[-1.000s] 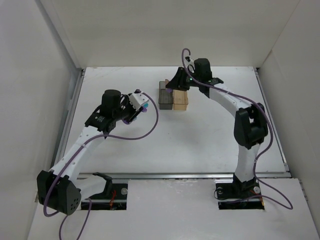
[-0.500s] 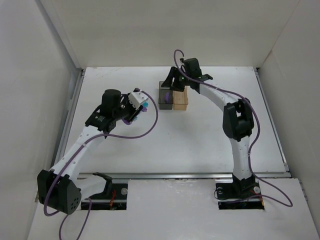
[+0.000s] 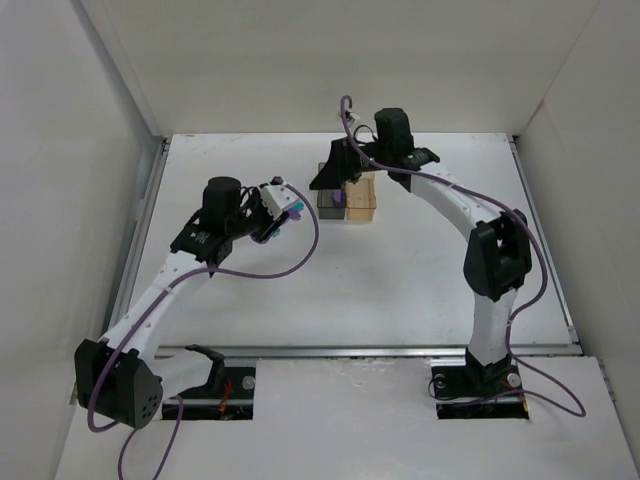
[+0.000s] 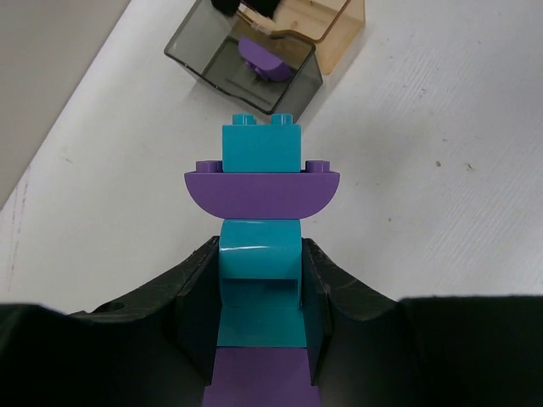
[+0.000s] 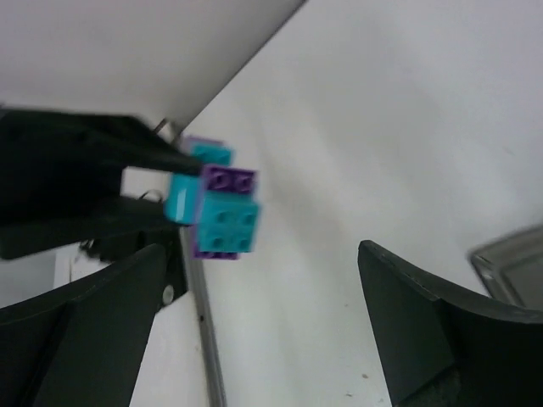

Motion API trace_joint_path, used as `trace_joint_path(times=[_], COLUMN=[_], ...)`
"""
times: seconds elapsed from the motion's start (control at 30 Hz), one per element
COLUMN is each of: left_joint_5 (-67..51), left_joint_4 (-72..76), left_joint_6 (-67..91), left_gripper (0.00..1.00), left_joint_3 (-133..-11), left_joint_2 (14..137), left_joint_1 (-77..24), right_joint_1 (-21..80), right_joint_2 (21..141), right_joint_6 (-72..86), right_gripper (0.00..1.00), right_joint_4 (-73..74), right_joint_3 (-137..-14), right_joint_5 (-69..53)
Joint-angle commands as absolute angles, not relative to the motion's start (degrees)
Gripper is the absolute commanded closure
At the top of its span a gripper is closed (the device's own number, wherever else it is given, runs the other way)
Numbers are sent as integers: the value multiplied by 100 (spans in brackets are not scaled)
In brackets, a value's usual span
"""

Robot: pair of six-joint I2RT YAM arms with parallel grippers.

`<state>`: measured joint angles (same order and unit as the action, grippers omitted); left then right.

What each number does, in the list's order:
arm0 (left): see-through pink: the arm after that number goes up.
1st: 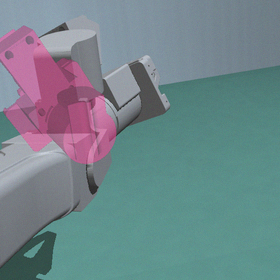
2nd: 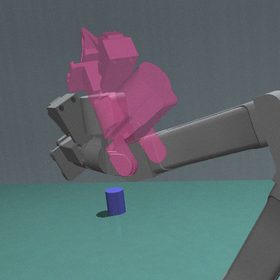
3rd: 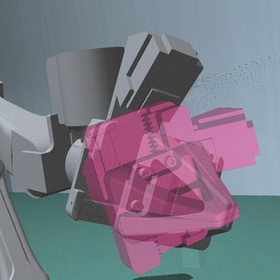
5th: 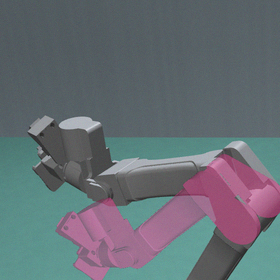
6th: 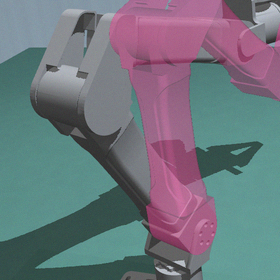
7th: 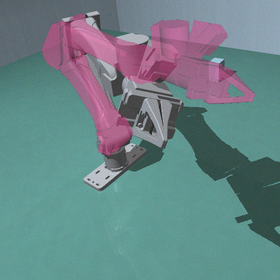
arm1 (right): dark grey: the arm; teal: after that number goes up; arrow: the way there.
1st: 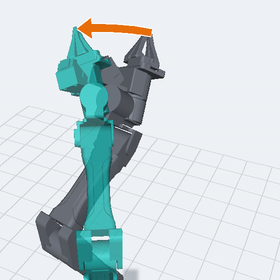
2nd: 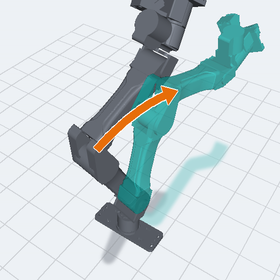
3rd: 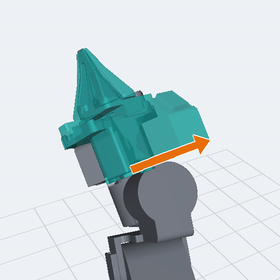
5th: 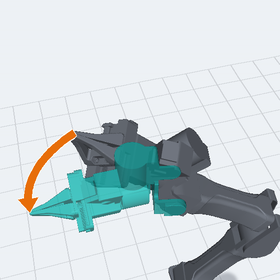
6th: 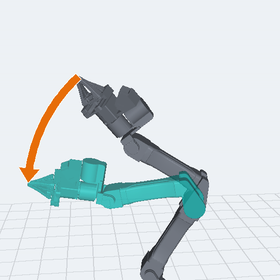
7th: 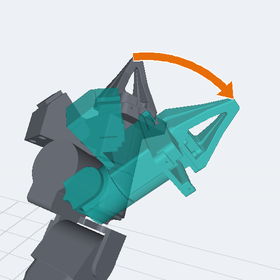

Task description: Sort the legos into containers by color

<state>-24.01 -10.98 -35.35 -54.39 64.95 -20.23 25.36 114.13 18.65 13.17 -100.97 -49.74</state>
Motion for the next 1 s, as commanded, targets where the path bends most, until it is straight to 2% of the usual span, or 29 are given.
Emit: trace_joint_path(times=[0.0,0.17,0.27,0.43,0.5,0.57,0.67,0.77,0.8,0.97], left_joint_5=[-2760,-2760,-2760,-2760,-2760,-2760,-2760,-2760,-2760,-2760], left_joint_4=[-589,-589,-589,-642,-642,-642,-642,-642,-642,-528], left_joint_6=[-3787,-3788,-3788,-3788,-3788,-3788,-3788,-3788,-3788,-3788], left_gripper=[100,100,100,100,100,100,100,100,100,100], left_joint_3=[-5476,-5528,-5581,-5581,-5581,-5581,-5581,-5581,-5581,-5581], left_joint_2=[6223,6275,6275,6275,6275,6275,6275,6223,6223,6223], left_joint_1=[-2021,-2145,-2145,-2145,-2145,-2145,-2145,-2145,-2145,-2145], right_joint_1=[2856,3146,3146,3199,3199,3199,3146,3094,3094,3094], right_joint_2=[11268,11268,11399,11558,11558,11558,11558,11716,11768,11769], right_joint_6=[1415,1477,1652,1705,1705,1705,1775,1934,1934,1934], right_gripper=[0,0,5,28,28,22,22,30,38,59], right_joint_4=[932,932,932,932,932,932,932,932,932,932], right_joint_3=[-10143,-10143,-10204,-10362,-10362,-10301,-10248,-10406,-10458,-10521], right_joint_5=[-6724,-6171,-6169,-6390,-6277,-6100,-5968,-6187,-6187,-6267])
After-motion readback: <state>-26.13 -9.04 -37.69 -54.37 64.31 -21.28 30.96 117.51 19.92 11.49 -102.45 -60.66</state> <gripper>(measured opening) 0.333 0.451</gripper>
